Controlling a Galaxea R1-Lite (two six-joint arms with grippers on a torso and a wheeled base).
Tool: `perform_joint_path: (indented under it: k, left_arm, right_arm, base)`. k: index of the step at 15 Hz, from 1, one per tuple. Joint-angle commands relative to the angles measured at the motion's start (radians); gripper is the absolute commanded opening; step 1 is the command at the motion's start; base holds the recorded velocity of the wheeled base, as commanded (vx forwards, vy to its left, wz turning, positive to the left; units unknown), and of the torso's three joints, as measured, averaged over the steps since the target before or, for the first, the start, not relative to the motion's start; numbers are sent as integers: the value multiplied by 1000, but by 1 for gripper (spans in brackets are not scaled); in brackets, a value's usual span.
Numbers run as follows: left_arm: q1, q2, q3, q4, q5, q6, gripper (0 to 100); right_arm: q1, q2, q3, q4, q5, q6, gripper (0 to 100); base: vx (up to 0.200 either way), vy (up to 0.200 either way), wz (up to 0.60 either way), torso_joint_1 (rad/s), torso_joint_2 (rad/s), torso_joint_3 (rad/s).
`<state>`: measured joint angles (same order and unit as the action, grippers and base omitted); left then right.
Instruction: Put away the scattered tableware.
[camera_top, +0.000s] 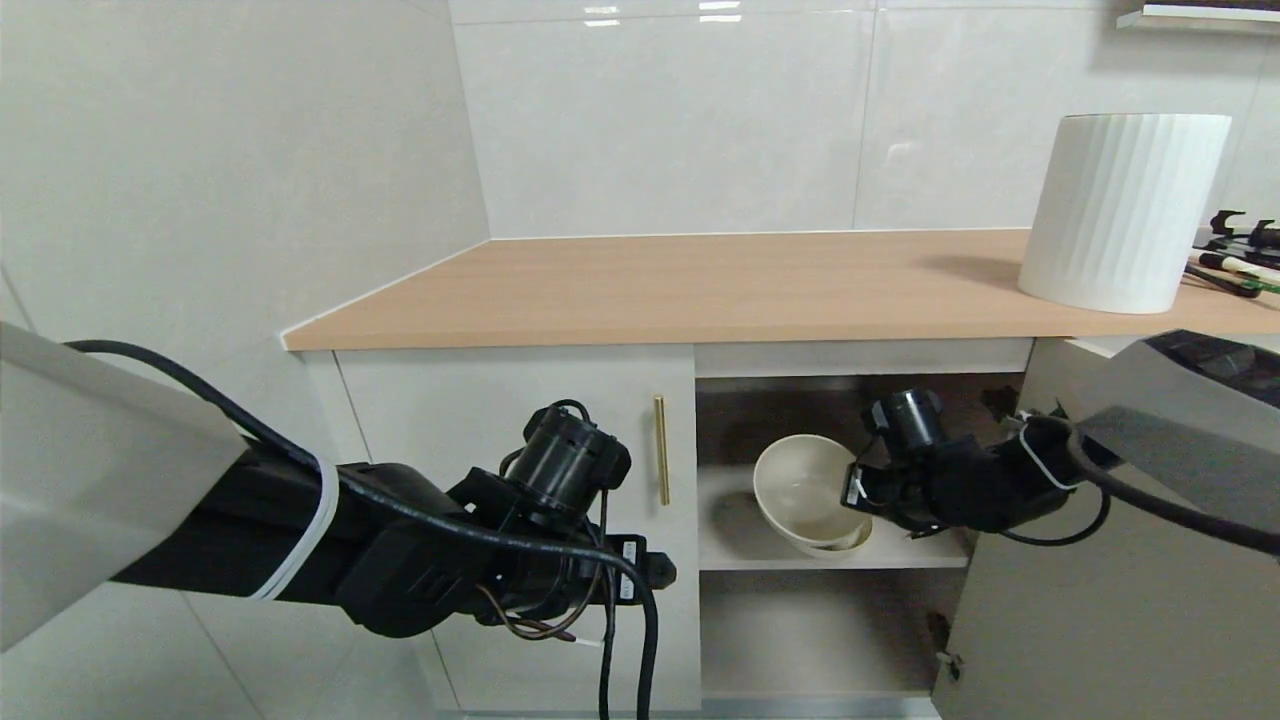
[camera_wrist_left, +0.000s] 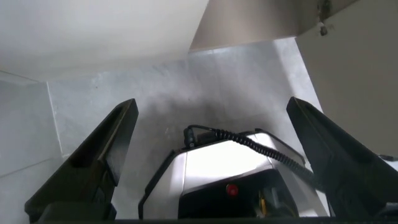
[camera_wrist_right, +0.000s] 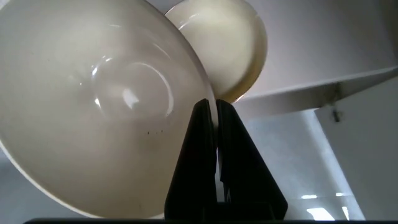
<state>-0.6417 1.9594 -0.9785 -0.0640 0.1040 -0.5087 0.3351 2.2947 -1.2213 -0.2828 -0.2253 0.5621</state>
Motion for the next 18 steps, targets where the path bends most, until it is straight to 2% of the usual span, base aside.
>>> perform_joint_path:
  k: [1,8,18]
  left_arm:
    - [2,-2,0,0,0,-1,100]
    - [0,-2,0,0,0,-2,100]
    - [5,0,-3,0,0,-2,100]
  right_arm:
    - [-21,57,-29,1,-3,-1,0]
    - [-59,173,-156,7,-60,-13,0]
    - [-77,266,-284,53,-66,-19,0]
  base:
    - [0,0,0,0,0,0]
    - [0,0,0,0,0,0]
    - [0,0,0,0,0,0]
